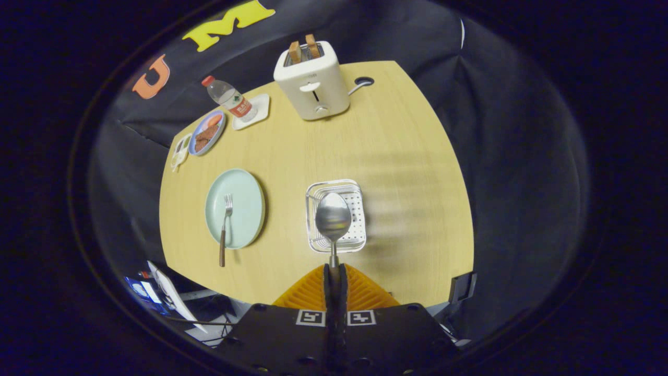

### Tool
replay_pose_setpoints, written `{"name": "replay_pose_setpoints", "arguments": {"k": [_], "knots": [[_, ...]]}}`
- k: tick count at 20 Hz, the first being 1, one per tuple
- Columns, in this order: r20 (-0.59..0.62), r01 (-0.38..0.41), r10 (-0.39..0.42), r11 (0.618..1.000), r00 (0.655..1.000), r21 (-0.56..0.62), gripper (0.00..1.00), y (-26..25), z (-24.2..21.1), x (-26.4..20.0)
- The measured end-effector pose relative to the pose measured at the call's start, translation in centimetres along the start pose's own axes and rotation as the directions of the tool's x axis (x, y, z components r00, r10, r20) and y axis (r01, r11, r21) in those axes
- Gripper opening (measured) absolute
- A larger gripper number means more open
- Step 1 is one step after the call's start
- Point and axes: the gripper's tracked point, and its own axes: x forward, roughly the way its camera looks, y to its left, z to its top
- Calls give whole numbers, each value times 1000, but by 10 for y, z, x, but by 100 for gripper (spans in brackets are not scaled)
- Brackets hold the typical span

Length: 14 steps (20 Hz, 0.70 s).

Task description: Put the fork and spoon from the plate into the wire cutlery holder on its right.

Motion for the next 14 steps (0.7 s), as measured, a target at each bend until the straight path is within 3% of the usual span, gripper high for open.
{"name": "replay_pose_setpoints", "arguments": {"k": [9,13,14], "knots": [[-48,-13,19,994,999,113,7,-4,16,28],[-21,-26,29,994,999,110,10,1,18,26],[-5,-28,28,995,1000,96,14,2,19,23]]}}
